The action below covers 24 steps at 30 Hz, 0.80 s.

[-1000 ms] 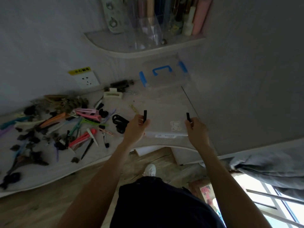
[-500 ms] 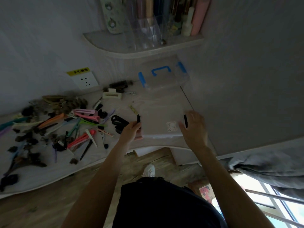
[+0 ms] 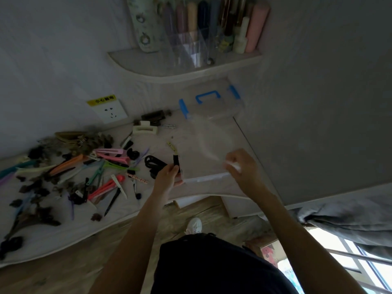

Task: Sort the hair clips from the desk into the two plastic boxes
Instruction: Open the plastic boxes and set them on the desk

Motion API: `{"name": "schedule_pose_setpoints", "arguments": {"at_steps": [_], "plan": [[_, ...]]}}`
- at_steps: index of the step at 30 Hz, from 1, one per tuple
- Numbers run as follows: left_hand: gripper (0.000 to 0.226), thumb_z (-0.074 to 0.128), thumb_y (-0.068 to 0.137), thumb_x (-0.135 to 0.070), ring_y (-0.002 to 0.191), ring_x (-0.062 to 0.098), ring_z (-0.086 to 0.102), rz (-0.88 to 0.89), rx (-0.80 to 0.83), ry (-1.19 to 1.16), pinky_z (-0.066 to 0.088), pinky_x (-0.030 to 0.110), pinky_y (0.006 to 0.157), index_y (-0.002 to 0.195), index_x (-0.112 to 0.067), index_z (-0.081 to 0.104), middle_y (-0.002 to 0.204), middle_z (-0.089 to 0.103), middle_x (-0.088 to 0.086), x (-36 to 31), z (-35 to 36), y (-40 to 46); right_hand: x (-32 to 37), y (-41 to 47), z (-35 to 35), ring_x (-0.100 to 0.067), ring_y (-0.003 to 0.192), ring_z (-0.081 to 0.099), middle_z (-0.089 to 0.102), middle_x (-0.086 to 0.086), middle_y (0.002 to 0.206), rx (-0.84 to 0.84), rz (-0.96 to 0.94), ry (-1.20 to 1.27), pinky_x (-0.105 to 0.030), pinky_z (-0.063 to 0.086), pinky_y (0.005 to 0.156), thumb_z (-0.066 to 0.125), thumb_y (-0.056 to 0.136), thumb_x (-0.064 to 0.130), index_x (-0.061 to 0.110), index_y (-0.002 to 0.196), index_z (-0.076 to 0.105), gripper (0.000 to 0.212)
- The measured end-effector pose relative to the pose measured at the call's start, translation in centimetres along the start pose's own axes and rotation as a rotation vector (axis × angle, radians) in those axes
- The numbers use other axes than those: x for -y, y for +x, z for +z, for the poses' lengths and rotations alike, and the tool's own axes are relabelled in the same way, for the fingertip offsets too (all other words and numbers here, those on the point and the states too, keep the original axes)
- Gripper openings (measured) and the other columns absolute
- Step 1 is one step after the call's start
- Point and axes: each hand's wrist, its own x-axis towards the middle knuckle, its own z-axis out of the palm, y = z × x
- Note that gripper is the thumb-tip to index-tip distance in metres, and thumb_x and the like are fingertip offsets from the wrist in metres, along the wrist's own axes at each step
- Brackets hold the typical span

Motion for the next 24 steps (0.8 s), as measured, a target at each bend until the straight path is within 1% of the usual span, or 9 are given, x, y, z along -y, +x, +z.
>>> {"name": "schedule_pose_setpoints", "arguments": {"at_steps": [2, 5, 8, 12, 16, 18, 20, 22, 24], "plan": [[0.01, 0.042, 0.097, -0.007, 0.074, 0.014, 0.057, -0.009, 0.008, 0.005, 0.053, 0.036, 0.074, 0.092, -0.005, 0.05, 0.081, 0.057, 0.006, -0.2, 0.5, 0.3, -0.4, -0.1, -1.4, -0.017, 0.08, 0.053, 0.054, -0.002, 0.09, -0.155, 0.131, 0.044, -0.021, 0.038, 0.069, 0.057, 0.089, 0.012, 0.006, 0.096, 0.056, 0.009], [0.009, 0.049, 0.094, -0.012, 0.077, 0.013, 0.06, 0.013, 0.064, 0.022, 0.057, 0.022, 0.056, 0.1, -0.006, 0.053, 0.083, 0.06, 0.004, -0.4, 1.7, 0.0, -2.4, -1.2, -2.7, -0.022, 0.081, 0.056, 0.058, -0.008, 0.091, -0.33, 0.329, -0.003, -0.029, 0.041, 0.068, 0.052, 0.093, 0.016, 0.004, 0.099, 0.054, 0.014], [0.019, 0.061, 0.088, -0.016, 0.081, 0.013, 0.062, 0.086, 0.107, 0.054, 0.058, 0.02, 0.059, 0.103, -0.007, 0.054, 0.088, 0.063, 0.005, 0.0, 3.5, -0.6, -4.2, -2.2, -3.2, -0.034, 0.082, 0.062, 0.065, -0.016, 0.091, -0.369, 0.461, -0.043, -0.035, 0.045, 0.067, 0.05, 0.094, 0.02, 0.003, 0.098, 0.054, 0.018], [0.01, 0.063, 0.087, -0.015, 0.078, 0.01, 0.061, 0.151, 0.109, 0.122, 0.057, 0.016, 0.06, 0.09, -0.011, 0.055, 0.086, 0.06, 0.005, 0.6, 5.1, -0.4, -4.2, -2.5, -4.1, -0.037, 0.079, 0.065, 0.069, -0.017, 0.091, -0.452, 0.497, -0.154, -0.042, 0.051, 0.065, 0.05, 0.094, 0.019, 0.003, 0.101, 0.054, 0.017], [0.018, 0.063, 0.087, -0.013, 0.076, 0.013, 0.061, 0.13, 0.111, 0.126, 0.057, 0.022, 0.067, 0.1, -0.005, 0.054, 0.085, 0.061, 0.008, 0.8, 5.1, 0.2, -4.3, -2.2, -4.1, -0.04, 0.07, 0.062, 0.067, -0.021, 0.079, -0.454, 0.539, -0.239, -0.046, 0.052, 0.06, 0.049, 0.094, 0.019, 0.004, 0.092, 0.051, 0.016], [0.015, 0.062, 0.087, -0.01, 0.076, 0.014, 0.061, 0.114, 0.112, 0.127, 0.055, 0.026, 0.07, 0.099, -0.005, 0.053, 0.082, 0.06, 0.008, 0.8, 5.1, 0.4, -4.7, -2.1, -3.6, -0.04, 0.071, 0.062, 0.066, -0.021, 0.079, -0.426, 0.6, -0.218, -0.045, 0.051, 0.062, 0.049, 0.094, 0.017, 0.004, 0.09, 0.053, 0.015], [0.011, 0.062, 0.087, -0.01, 0.072, 0.013, 0.061, 0.108, 0.13, 0.15, 0.054, 0.022, 0.064, 0.094, -0.005, 0.055, 0.079, 0.06, 0.008, 0.9, 5.0, 1.1, -5.0, -2.2, -3.0, -0.039, 0.074, 0.063, 0.067, -0.021, 0.082, -0.417, 0.643, -0.177, -0.042, 0.049, 0.065, 0.048, 0.093, 0.016, 0.004, 0.09, 0.056, 0.014], [0.017, 0.063, 0.086, -0.011, 0.067, 0.01, 0.063, 0.128, 0.161, 0.194, 0.053, 0.017, 0.058, 0.098, -0.001, 0.057, 0.077, 0.062, 0.007, 1.0, 5.1, 1.4, -5.3, -2.5, -2.6, -0.038, 0.078, 0.064, 0.069, -0.021, 0.087, -0.394, 0.679, -0.142, -0.04, 0.049, 0.068, 0.046, 0.094, 0.016, 0.005, 0.096, 0.059, 0.017], [0.023, 0.065, 0.085, -0.014, 0.065, 0.007, 0.064, 0.156, 0.184, 0.239, 0.054, 0.019, 0.061, 0.101, 0.001, 0.058, 0.077, 0.063, 0.005, 1.1, 5.4, 1.3, -5.3, -3.0, -2.6, -0.036, 0.081, 0.066, 0.07, -0.018, 0.093, -0.399, 0.725, -0.1, -0.04, 0.053, 0.073, 0.044, 0.093, 0.021, 0.011, 0.106, 0.059, 0.022]]}}
